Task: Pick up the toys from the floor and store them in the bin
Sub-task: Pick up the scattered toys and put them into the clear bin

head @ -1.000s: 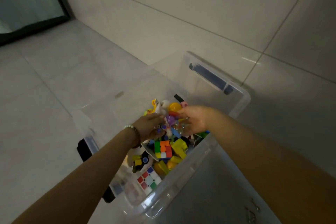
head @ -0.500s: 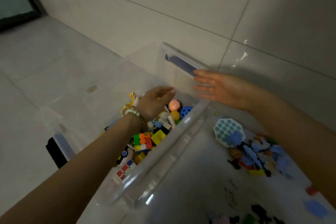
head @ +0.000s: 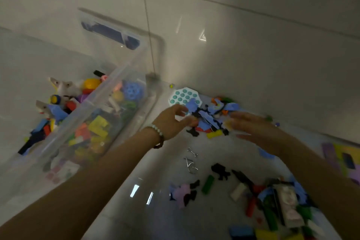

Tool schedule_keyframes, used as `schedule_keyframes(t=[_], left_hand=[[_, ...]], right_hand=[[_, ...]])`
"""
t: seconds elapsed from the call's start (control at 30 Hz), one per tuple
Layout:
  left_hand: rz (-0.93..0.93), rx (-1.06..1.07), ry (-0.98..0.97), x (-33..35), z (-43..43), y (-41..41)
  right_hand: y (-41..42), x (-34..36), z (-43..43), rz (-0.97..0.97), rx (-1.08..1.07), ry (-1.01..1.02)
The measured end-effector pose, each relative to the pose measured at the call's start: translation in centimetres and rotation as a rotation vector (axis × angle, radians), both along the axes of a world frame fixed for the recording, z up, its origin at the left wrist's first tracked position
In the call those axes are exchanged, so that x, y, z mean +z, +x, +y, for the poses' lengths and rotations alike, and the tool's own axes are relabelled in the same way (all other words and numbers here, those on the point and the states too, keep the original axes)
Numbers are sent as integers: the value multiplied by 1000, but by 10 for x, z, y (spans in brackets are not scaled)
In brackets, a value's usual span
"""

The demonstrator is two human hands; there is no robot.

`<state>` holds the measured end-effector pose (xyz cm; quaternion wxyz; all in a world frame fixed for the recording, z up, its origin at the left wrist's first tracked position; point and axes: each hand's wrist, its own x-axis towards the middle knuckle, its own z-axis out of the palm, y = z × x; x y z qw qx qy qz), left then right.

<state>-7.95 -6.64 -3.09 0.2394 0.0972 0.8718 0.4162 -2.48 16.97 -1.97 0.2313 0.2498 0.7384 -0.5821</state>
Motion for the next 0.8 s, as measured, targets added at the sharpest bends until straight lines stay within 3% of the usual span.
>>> schedule_keyframes(t=[0.2,0.4,0.8], left_hand=[[-353,177,52,-50,34,16],[-370,266,126,-69,60,8],[-513,461,200,-95,75,-22]], right_hand=[[19,-55,15,-153,-338,-148],[8,-84,14,-181,-523,-272],[-38,-111,-5,10,-504,41]])
